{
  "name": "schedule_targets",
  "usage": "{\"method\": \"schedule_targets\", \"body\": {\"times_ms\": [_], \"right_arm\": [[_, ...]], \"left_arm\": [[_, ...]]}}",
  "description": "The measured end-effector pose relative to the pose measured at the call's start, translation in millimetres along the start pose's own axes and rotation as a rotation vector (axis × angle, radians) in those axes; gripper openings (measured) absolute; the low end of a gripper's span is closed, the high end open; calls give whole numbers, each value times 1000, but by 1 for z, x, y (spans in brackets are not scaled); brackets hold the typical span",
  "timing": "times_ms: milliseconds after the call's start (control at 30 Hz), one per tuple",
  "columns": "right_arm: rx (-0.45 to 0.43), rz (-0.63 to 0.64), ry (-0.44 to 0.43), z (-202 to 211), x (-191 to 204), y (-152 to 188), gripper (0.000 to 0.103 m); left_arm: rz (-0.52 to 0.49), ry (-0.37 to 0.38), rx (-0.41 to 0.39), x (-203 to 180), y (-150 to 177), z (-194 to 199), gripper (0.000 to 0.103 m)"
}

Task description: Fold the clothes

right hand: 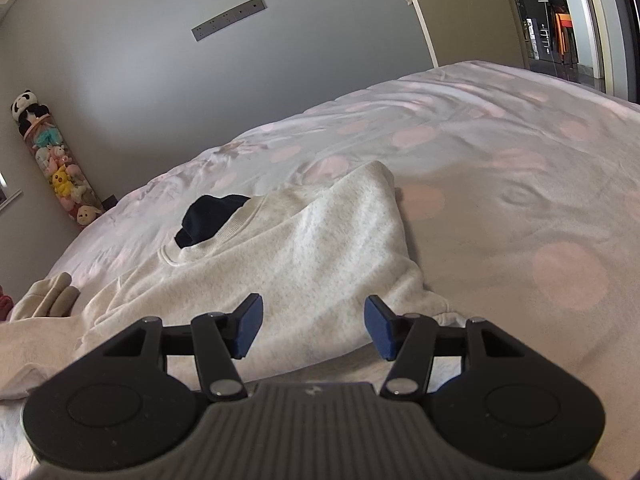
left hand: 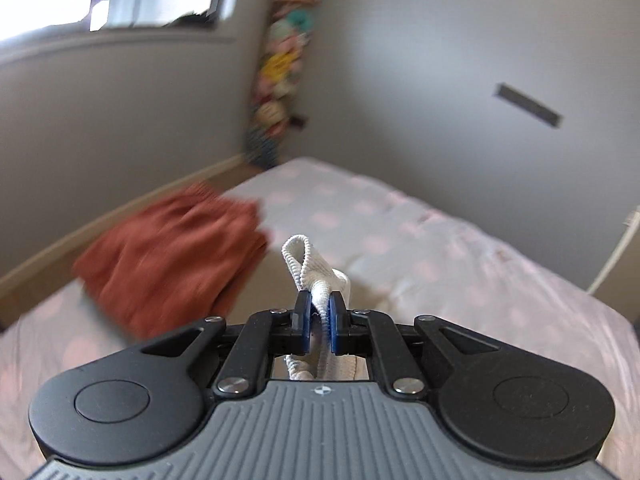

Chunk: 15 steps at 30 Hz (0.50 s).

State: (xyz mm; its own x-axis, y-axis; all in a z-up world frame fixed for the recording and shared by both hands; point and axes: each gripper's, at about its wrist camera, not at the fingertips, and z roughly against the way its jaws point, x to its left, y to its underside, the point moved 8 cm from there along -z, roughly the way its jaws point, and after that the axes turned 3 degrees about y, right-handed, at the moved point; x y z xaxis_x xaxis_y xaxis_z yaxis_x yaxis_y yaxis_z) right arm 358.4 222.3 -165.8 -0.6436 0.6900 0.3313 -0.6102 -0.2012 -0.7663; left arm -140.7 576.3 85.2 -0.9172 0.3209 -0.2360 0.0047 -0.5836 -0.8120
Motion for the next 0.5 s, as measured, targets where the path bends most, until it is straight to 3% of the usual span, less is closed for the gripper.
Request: {"method": "schedule_targets", "body": {"times_ms": [133,300,500], "right_arm": [[23,64,27,7,1,-1,62],[39,114,42,13,-4,0,62],[22,62,31,20,-22,-7,62]], "left_arm": [[-119,114,-16,-97,-34,13,7],[-218,266,-11,-225,-37,15,7],[-340,401,59,-347,16,-18,7]]}}
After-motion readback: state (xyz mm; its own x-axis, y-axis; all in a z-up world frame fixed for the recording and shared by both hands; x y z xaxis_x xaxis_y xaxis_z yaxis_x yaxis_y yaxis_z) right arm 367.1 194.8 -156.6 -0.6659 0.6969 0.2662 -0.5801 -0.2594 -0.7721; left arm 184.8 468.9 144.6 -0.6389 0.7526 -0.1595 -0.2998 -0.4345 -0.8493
